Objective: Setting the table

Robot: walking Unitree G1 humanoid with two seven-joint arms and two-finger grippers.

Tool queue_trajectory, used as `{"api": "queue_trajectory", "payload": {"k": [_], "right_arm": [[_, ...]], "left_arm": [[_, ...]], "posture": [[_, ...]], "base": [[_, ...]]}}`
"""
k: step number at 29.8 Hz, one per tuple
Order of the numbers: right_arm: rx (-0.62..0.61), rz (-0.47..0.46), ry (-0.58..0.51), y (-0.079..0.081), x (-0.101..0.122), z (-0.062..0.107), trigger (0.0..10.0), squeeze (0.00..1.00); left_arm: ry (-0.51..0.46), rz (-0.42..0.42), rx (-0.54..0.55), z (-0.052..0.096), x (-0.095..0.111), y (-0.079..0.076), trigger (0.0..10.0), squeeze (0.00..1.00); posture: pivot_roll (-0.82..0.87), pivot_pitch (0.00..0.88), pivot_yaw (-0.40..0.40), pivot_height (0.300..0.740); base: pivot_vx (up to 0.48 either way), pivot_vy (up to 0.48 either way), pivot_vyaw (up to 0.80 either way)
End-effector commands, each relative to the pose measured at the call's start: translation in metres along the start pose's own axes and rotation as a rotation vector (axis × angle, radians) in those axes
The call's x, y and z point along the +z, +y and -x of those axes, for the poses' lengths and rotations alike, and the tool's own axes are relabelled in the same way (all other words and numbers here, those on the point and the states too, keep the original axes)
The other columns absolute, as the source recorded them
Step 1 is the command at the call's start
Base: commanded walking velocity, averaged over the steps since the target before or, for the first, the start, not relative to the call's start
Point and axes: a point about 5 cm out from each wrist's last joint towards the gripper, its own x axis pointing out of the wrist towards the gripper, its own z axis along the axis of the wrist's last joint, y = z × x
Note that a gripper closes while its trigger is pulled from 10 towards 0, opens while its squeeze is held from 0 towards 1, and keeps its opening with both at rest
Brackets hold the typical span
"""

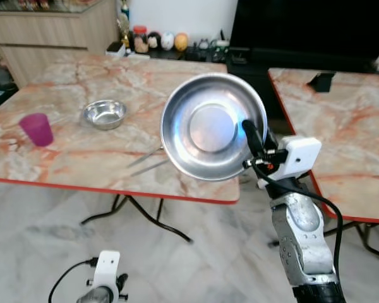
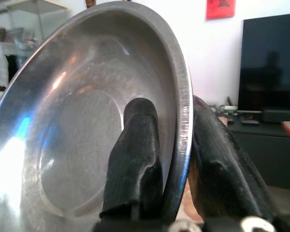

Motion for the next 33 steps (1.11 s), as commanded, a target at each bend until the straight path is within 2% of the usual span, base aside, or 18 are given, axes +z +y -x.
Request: {"api": "queue_trajectory", "payload": {"k": [1,33], "right_arm": [[-0.014,0.020,-0.039,-0.0057,0.0096,-0.0023,10.0,0.00],[-0.058,0.032,-0.057,-0.0127,0.0135,-0.0071,10.0,0.00]], "left_arm": [[0.001,-0.022,-0.004,-0.0007,0.0015,-0.0022,10.0,0.00],[-0.006,-0.026,0.003,-0.0008,0.0037,0.0012,10.0,0.00]], "posture": [[-0.01,0.000,-0.025,0.740],[-0.01,0.000,-0.014,0.740]], "base": [[0.000,-0.394,0.00],[0.000,-0.400,0.00]]}}
